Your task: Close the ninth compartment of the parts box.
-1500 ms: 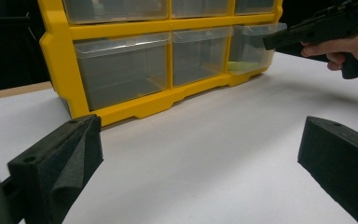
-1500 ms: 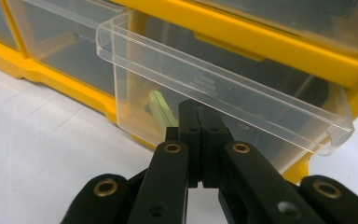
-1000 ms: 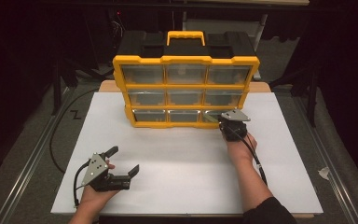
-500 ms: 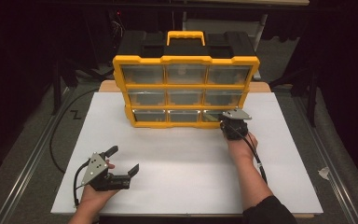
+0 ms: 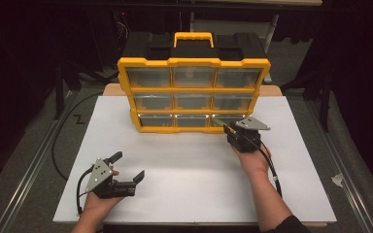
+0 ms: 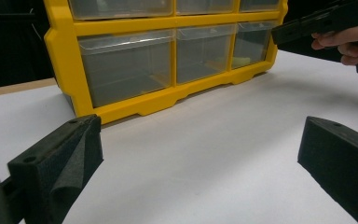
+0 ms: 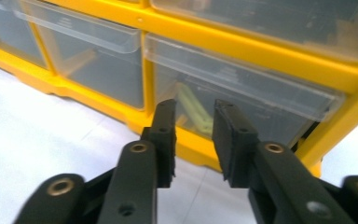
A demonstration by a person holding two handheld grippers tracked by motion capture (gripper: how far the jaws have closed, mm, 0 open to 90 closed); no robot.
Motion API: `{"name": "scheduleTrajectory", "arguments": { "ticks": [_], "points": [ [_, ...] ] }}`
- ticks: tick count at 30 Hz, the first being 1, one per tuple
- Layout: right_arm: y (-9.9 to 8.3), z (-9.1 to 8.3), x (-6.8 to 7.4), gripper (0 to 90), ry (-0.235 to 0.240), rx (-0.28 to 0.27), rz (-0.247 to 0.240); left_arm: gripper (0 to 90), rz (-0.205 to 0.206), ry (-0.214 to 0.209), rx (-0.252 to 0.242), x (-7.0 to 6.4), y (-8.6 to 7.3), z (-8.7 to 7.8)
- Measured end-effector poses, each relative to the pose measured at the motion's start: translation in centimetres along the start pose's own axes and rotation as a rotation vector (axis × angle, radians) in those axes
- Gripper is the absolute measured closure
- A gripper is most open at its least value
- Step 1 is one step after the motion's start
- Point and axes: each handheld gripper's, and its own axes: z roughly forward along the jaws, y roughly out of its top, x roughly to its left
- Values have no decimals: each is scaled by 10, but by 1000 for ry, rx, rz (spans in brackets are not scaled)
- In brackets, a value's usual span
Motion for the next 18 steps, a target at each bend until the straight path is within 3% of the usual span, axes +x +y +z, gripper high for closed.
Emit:
{"name": "scheduleTrajectory", "arguments": {
  "ticks": [7, 18],
  "points": [
    [-12, -10, 3, 438, 85, 9, 30, 4, 0, -3, 3, -1, 0, 1],
    [-33, -26, 13, 168, 155, -30, 44, 4, 4, -3, 6, -1, 0, 1]
  ]
}}
